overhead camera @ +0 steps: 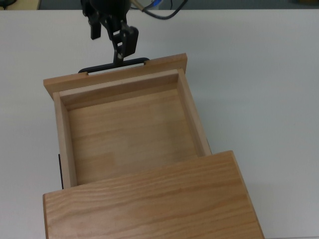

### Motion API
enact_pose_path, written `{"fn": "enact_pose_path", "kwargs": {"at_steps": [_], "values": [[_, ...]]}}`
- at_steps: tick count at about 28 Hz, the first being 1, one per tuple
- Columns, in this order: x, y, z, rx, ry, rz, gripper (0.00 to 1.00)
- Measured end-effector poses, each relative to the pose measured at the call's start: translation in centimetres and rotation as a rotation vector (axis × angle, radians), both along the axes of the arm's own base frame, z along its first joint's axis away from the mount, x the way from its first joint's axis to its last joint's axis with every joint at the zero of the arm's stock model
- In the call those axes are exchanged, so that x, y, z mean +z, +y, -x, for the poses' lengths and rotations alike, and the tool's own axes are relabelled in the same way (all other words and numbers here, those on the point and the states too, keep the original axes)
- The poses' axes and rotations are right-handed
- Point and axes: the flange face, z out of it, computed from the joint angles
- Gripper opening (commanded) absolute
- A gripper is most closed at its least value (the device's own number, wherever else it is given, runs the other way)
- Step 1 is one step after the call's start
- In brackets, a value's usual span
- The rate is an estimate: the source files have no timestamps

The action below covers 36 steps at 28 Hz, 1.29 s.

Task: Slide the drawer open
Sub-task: 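Open the gripper and lift it off the drawer handle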

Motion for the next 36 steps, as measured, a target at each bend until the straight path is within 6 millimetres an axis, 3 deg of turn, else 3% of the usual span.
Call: {"fn": "enact_pose_path", "kwargs": {"at_steps": [8,25,36], "values": [[1.9,0.1,1.1,0.225,0.018,0.031,1.0],[0.7,0.5,2.6,0.76,0.249,0.06,1.0],[1.3,1.4,3.6,0.913,0.296,-0.021,1.0]]}}
